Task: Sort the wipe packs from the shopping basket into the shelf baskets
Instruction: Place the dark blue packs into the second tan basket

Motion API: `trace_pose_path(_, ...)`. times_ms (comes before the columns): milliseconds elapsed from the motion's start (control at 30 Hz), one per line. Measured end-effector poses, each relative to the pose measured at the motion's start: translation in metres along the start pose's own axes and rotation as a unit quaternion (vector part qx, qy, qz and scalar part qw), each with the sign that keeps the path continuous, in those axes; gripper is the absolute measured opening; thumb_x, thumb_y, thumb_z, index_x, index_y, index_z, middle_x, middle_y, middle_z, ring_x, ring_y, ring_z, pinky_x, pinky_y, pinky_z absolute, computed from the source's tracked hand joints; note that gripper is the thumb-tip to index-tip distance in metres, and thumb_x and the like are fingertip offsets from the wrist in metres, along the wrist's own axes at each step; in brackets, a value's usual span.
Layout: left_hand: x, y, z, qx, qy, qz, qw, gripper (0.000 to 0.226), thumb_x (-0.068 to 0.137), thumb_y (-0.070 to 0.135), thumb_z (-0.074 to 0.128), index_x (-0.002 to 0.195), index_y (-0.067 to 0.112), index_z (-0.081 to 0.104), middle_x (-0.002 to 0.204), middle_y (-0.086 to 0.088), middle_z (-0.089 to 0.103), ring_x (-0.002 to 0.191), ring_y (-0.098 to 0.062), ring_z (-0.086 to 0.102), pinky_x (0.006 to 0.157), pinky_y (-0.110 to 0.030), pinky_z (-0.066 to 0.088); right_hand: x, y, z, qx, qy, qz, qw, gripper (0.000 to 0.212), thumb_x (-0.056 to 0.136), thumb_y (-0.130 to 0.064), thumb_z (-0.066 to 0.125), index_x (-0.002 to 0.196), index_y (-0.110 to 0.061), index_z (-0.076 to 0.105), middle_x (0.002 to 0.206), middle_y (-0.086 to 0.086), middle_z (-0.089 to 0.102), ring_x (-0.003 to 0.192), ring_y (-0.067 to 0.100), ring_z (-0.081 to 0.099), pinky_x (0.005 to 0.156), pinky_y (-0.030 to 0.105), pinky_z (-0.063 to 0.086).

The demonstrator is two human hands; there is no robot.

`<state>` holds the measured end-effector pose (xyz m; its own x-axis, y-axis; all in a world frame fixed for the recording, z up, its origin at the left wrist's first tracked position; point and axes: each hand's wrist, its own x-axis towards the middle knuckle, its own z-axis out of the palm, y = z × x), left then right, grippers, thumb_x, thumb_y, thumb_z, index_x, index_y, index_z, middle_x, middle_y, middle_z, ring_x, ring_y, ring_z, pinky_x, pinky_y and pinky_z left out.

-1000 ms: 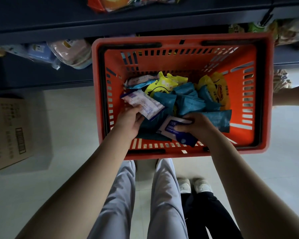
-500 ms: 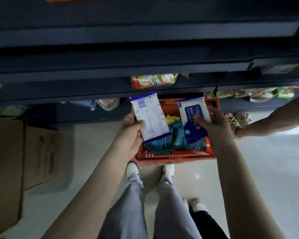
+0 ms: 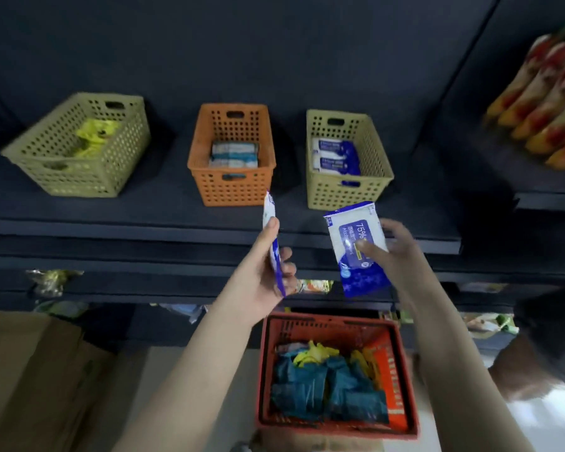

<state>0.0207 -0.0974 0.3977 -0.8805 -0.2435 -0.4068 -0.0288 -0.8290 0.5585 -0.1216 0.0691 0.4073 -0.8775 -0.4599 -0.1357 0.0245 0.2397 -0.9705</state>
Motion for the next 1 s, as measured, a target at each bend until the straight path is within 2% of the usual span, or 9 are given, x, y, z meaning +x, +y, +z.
trace_pose_path(100, 0.009, 0.014, 0.017, -0.034, -0.005, 0.002, 0.999, 0.055, 0.066, 0.051, 0.076, 0.106, 0.021, 0.053, 0.079, -0.001, 0.052, 0.059, -0.012, 0.047, 0.053, -0.023, 0.036, 0.015, -0.019, -0.007, 0.016, -0.017, -0.019, 1.000, 0.026, 0.085, -0.017, 0.072, 0.108, -0.012, 0.061, 0.089, 0.002, 0.075, 0.075, 0.016, 0.073, 0.060, 0.025, 0.057)
trace_pose_path(200, 0.021, 0.034, 0.030, -0.066, -0.005, 0.015, 0.998, 0.059, 0.081, 0.051, 0.054, 0.119, 0.006, 0.058, 0.108, -0.010, 0.066, 0.090, -0.023, 0.063, 0.077, -0.032, 0.047, 0.032, -0.035, -0.010, 0.029, -0.013, -0.025, 0.999, 0.020, 0.087, -0.022, 0.070, 0.105, -0.015, 0.065, 0.091, 0.003, 0.075, 0.079, 0.018, 0.073, 0.066, 0.030, 0.058)
trace_pose_path(300, 0.039, 0.059, 0.036, -0.024, 0.006, 0.039, 0.999, 0.055, 0.095, 0.045, 0.038, 0.127, 0.005, 0.056, 0.124, -0.021, 0.064, 0.117, -0.030, 0.060, 0.095, -0.038, 0.044, 0.058, -0.049, -0.013, 0.026, 0.003, -0.028, 0.999, 0.012, 0.089, -0.022, 0.068, 0.099, -0.015, 0.067, 0.089, 0.004, 0.075, 0.075, 0.016, 0.073, 0.061, 0.027, 0.057)
trace_pose_path(400, 0.070, 0.093, 0.044, 0.012, 0.046, 0.061, 0.997, 0.040, 0.100, 0.033, 0.038, 0.122, 0.007, 0.057, 0.115, -0.021, 0.068, 0.110, -0.030, 0.064, 0.093, -0.041, 0.049, 0.096, -0.062, -0.012, 0.014, 0.023, -0.028, 0.999, 0.011, 0.088, -0.019, 0.069, 0.096, -0.012, 0.069, 0.086, 0.005, 0.075, 0.074, 0.019, 0.073, 0.066, 0.034, 0.057)
trace_pose_path(500, 0.116, 0.131, 0.043, 0.073, 0.084, 0.083, 0.990, 0.022, 0.099, 0.027, 0.046, 0.111, 0.015, 0.060, 0.093, -0.007, 0.076, 0.089, -0.020, 0.071, 0.080, -0.037, 0.054, 0.145, -0.073, -0.005, 0.021, 0.055, -0.034, 0.998, 0.006, 0.087, -0.012, 0.068, 0.091, -0.009, 0.072, 0.080, 0.007, 0.074, 0.068, 0.018, 0.068, 0.061, 0.029, 0.053)
trace_pose_path(633, 0.183, 0.178, 0.045, 0.101, 0.091, 0.092, 0.986, 0.017, 0.099, 0.025, 0.046, 0.105, 0.016, 0.060, 0.097, -0.006, 0.074, 0.088, -0.018, 0.070, 0.075, -0.036, 0.055, 0.215, -0.088, 0.003, 0.001, 0.081, -0.012, 0.997, 0.008, 0.089, -0.010, 0.064, 0.094, -0.006, 0.070, 0.081, 0.010, 0.073, 0.067, 0.020, 0.068, 0.061, 0.033, 0.057)
trace_pose_path(733, 0.234, 0.200, 0.047, 0.150, 0.081, 0.103, 0.980, 0.018, 0.096, 0.015, 0.045, 0.109, 0.013, 0.058, 0.105, -0.011, 0.072, 0.090, -0.023, 0.072, 0.078, -0.041, 0.058, 0.269, -0.089, 0.002, -0.127, 0.070, -0.016, 0.989, 0.009, 0.090, -0.012, 0.064, 0.095, -0.006, 0.069, 0.090, 0.017, 0.073, 0.079, 0.029, 0.069, 0.073, 0.043, 0.055)
trace_pose_path(867, 0.283, 0.210, 0.050, 0.137, 0.089, 0.117, 0.980, 0.006, 0.098, 0.010, 0.050, 0.100, 0.014, 0.053, 0.106, -0.013, 0.069, 0.087, -0.022, 0.071, 0.078, -0.042, 0.057, 0.329, -0.095, 0.008, -0.320, -0.001, -0.027, 0.947, 0.012, 0.089, -0.020, 0.065, 0.100, -0.018, 0.070, 0.091, 0.003, 0.071, 0.081, 0.019, 0.067, 0.069, 0.033, 0.048)
trace_pose_path(1000, 0.305, 0.209, 0.042, 0.116, 0.116, 0.138, 0.977, 0.025, 0.098, 0.021, 0.054, 0.122, 0.013, 0.054, 0.109, -0.010, 0.071, 0.092, -0.022, 0.071, 0.079, -0.042, 0.058, 0.369, -0.107, 0.016, -0.458, -0.107, -0.023, 0.882, 0.034, 0.090, -0.025, 0.064, 0.123, -0.021, 0.063, 0.115, -0.004, 0.064, 0.094, 0.011, 0.057, 0.072, 0.028, 0.042)
